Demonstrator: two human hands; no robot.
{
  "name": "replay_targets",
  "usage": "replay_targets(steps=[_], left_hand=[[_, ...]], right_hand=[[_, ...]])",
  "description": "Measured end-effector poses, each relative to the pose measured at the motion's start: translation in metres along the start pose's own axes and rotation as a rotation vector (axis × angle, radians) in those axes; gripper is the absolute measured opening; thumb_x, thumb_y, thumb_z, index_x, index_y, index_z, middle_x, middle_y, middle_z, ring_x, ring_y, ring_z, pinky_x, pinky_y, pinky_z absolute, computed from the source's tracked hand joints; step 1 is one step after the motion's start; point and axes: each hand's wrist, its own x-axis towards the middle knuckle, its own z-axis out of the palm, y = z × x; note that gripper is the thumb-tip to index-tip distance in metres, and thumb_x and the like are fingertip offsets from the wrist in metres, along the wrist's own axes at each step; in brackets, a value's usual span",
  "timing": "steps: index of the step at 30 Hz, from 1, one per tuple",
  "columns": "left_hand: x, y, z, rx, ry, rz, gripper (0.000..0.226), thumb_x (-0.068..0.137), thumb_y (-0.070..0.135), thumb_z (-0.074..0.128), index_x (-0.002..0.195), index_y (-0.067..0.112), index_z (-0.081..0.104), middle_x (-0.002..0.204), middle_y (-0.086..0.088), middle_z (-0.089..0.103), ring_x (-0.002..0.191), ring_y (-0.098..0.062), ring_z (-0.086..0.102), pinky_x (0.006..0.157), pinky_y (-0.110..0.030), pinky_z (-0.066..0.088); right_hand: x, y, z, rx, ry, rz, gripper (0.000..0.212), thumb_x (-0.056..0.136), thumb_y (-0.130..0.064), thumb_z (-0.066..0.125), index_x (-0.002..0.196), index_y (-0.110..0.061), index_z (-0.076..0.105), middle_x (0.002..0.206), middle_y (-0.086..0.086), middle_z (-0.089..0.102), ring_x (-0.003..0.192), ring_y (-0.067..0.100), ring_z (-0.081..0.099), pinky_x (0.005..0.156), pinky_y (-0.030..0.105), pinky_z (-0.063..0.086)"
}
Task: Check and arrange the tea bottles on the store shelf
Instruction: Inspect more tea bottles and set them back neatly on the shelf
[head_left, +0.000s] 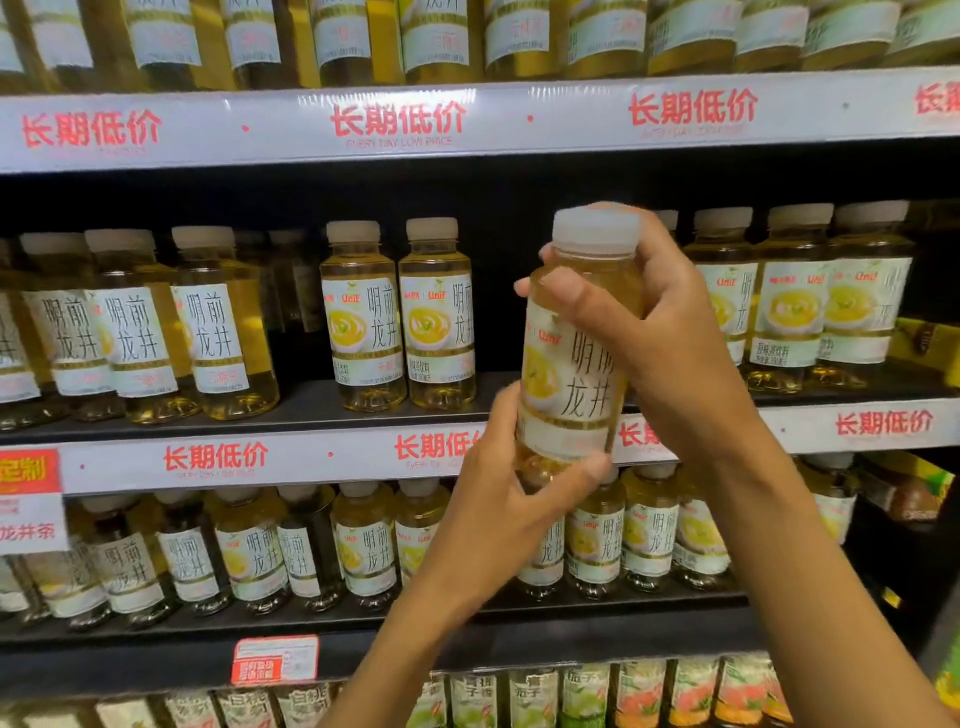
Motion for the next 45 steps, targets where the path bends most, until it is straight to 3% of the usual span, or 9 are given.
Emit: replay_targets(steps=[3,7,13,17,23,30,35,40,45], left_hand=[[-0.009,0.003,-0.004,-0.084,-0.111,-0.052,0.045,0.075,0.046,0.07,0.116,0.034,0.053,0.113,0.023,0.066,0.107,0.001,0.062,0.083,-0.012,0.049],[-0.017,0.003,-0.007,-0.153,-0.143,-0.15,0.067,0.069,0.074,0.06,0.115,0.026,0.065,0.112,0.001,0.071,0.107,-0.019,0.066,0.092,-0.032,0.052],[-0.022,0.006,-0.006,-0.194,-0.041,-0.2,0.039,0.084,0.059,0.051,0.115,0.038,0.063,0.119,0.006,0.068,0.115,-0.011,0.061,0.098,-0.032,0.047],[-0.022,0.006,-0.001,-0.291,0.033,-0.233,0.044,0.077,0.074,0.044,0.105,0.048,0.067,0.112,0.007,0.071,0.105,-0.011,0.066,0.089,-0.028,0.05],[-0.027,0.002,-0.013,-0.848,-0.128,-0.389,0.07,0.083,0.065,0.045,0.124,0.011,0.061,0.089,-0.017,0.065,0.071,-0.024,0.064,0.061,-0.031,0.053],[-0.033,-0.006,-0.027,-0.217,0.061,-0.38,0.061,0.08,0.073,0.029,0.132,0.046,0.05,0.129,0.017,0.06,0.121,-0.003,0.054,0.11,-0.041,0.037],[-0.04,-0.009,-0.023,-0.403,0.118,-0.376,0.066,0.077,0.074,0.033,0.13,0.039,0.053,0.128,0.001,0.063,0.118,-0.016,0.059,0.105,-0.046,0.043],[-0.043,-0.009,-0.02,-0.713,-0.085,-0.464,0.067,0.095,0.063,0.031,0.115,0.007,0.063,0.087,-0.021,0.066,0.068,-0.029,0.065,0.065,-0.037,0.055],[-0.041,-0.008,-0.008,-0.706,-0.105,-0.479,0.066,0.094,0.061,0.031,0.118,0.009,0.062,0.098,-0.016,0.069,0.084,-0.026,0.068,0.079,-0.039,0.055]], right_hand=[[-0.001,0.005,-0.009,0.242,-0.049,0.181,0.035,0.089,-0.033,0.049,0.117,-0.012,0.054,0.1,0.003,0.069,0.097,0.022,0.068,0.083,0.034,0.056],[-0.006,0.016,-0.008,0.544,-0.081,0.362,0.054,0.088,-0.037,0.044,0.126,0.001,0.047,0.096,0.009,0.07,0.087,0.021,0.07,0.074,0.033,0.057],[-0.01,0.019,-0.001,0.298,0.027,0.219,0.031,0.094,-0.027,0.053,0.122,-0.014,0.054,0.103,0.008,0.07,0.099,0.024,0.068,0.082,0.036,0.057],[-0.011,0.019,0.012,0.17,0.022,0.213,0.037,0.09,-0.04,0.055,0.118,-0.017,0.056,0.103,0.007,0.07,0.1,0.023,0.067,0.082,0.034,0.057],[-0.006,0.027,0.024,0.521,-0.129,0.355,0.035,0.093,-0.039,0.042,0.119,-0.018,0.055,0.096,0.007,0.072,0.094,0.023,0.069,0.087,0.041,0.054],[-0.012,0.023,0.035,0.251,-0.011,0.278,0.027,0.095,-0.033,0.049,0.116,-0.018,0.057,0.092,0.002,0.071,0.09,0.019,0.069,0.081,0.035,0.057],[-0.024,0.022,0.047,0.141,0.016,0.313,0.029,0.094,-0.042,0.048,0.114,-0.025,0.061,0.101,-0.001,0.073,0.1,0.013,0.067,0.083,0.026,0.055],[-0.027,0.018,0.035,0.462,-0.128,0.343,0.041,0.095,-0.039,0.039,0.122,-0.013,0.058,0.102,0.009,0.071,0.102,0.026,0.067,0.084,0.035,0.055],[-0.022,0.015,0.033,0.53,-0.199,0.396,0.04,0.093,-0.042,0.041,0.107,-0.011,0.061,0.085,0.007,0.07,0.082,0.022,0.068,0.072,0.033,0.055]])
